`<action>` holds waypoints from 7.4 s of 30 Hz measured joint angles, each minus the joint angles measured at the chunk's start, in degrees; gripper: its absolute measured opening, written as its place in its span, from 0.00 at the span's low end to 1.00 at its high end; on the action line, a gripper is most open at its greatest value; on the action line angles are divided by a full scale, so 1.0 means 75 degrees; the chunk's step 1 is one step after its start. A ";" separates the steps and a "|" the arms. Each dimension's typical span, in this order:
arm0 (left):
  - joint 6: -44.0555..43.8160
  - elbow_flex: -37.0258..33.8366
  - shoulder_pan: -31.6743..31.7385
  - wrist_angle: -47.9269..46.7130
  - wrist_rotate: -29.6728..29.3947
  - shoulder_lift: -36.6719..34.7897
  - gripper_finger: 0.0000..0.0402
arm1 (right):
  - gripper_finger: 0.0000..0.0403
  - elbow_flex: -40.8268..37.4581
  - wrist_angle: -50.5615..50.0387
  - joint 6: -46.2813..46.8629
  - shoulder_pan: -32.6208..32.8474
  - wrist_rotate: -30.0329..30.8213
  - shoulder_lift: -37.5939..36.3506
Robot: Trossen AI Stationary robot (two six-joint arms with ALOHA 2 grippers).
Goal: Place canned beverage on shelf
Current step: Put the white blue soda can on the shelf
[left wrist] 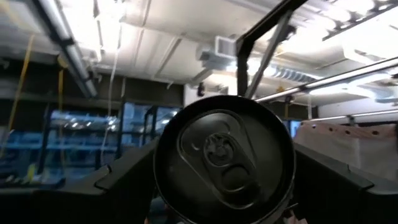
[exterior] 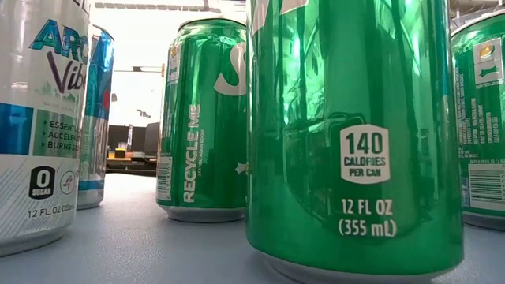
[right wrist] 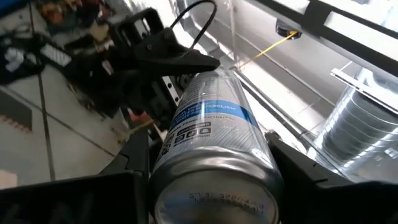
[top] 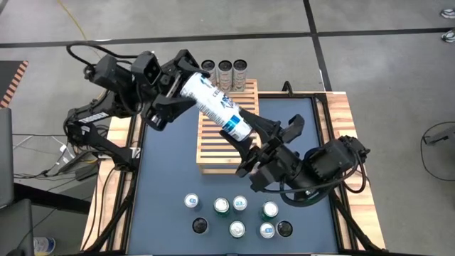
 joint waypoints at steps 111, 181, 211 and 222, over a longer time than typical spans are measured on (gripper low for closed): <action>-0.4146 -0.0003 0.1515 -0.2183 -0.2852 -0.0111 0.78 | 0.49 -0.0009 -0.1204 -0.1571 -0.2273 0.0594 -0.0233; -0.1293 -0.0017 0.1762 -0.2727 0.4159 -0.0287 0.65 | 0.69 0.0000 -0.7611 1.0988 -0.1511 -0.3362 -0.3207; 0.2114 -0.0009 -0.0275 -0.7044 0.3834 0.0120 0.65 | 0.69 0.0000 -0.9324 1.1113 -0.1985 -0.7377 -0.1899; 0.2349 -0.0009 -0.0300 -0.7497 0.3933 0.0679 0.65 | 0.69 -0.0006 -0.9483 1.1132 -0.2157 -0.8941 -0.1597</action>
